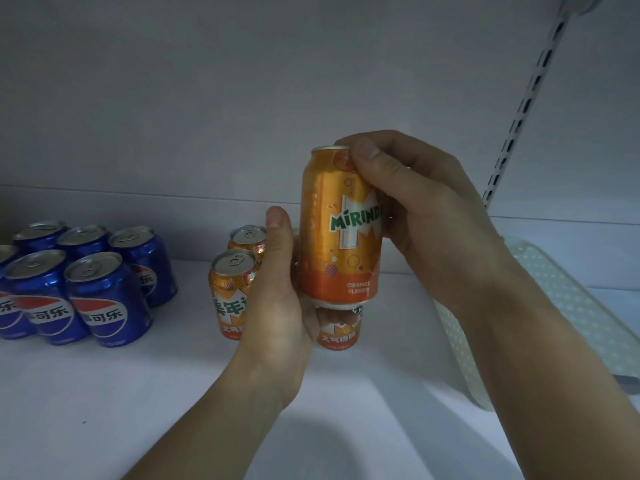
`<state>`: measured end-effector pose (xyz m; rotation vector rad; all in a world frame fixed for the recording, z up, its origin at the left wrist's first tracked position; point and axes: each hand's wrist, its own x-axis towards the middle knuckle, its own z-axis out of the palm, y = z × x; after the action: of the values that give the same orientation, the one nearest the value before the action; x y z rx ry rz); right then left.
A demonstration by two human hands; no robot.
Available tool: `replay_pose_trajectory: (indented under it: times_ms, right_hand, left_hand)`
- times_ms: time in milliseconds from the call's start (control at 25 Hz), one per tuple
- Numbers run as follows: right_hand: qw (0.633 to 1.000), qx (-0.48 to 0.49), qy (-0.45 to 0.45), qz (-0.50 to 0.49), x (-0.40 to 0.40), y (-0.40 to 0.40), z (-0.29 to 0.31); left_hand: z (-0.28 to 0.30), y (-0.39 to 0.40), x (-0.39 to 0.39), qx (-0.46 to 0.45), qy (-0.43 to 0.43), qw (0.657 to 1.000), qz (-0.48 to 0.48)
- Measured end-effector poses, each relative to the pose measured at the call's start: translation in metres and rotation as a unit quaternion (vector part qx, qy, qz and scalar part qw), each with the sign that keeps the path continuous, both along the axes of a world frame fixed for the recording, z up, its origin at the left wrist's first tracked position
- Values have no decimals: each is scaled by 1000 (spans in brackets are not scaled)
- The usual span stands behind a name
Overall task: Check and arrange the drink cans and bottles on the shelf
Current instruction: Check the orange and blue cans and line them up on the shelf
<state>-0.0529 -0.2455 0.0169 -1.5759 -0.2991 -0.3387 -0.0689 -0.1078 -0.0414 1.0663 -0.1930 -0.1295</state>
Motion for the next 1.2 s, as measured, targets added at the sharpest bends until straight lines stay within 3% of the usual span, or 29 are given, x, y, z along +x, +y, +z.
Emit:
replay_pose_trajectory:
  times_ms: [120, 240, 440, 600, 840, 1040, 1200]
  right_hand:
    - [999, 28, 11, 12, 1, -3, 1]
    - [997, 48, 28, 62, 0, -4, 1]
    - [1000, 17, 2, 21, 3, -5, 0]
    - [996, 40, 11, 77, 2, -7, -2]
    - [1000, -3, -22, 17, 6, -8, -7]
    - [997, 2, 2, 72, 3, -13, -7]
    - [999, 2, -19, 51, 3, -11, -6]
  left_hand:
    - [-2, -1, 1, -8, 10, 1000, 13]
    - [-2, -1, -2, -21, 28, 999, -34]
    - [0, 2, -3, 9, -39, 999, -13]
    - [-2, 0, -3, -4, -1, 1000, -20]
    - [-7, -4, 1, -21, -23, 999, -31]
    - [-7, -5, 0, -34, -1, 999, -30]
    - [-7, -6, -1, -48, -16, 998, -35]
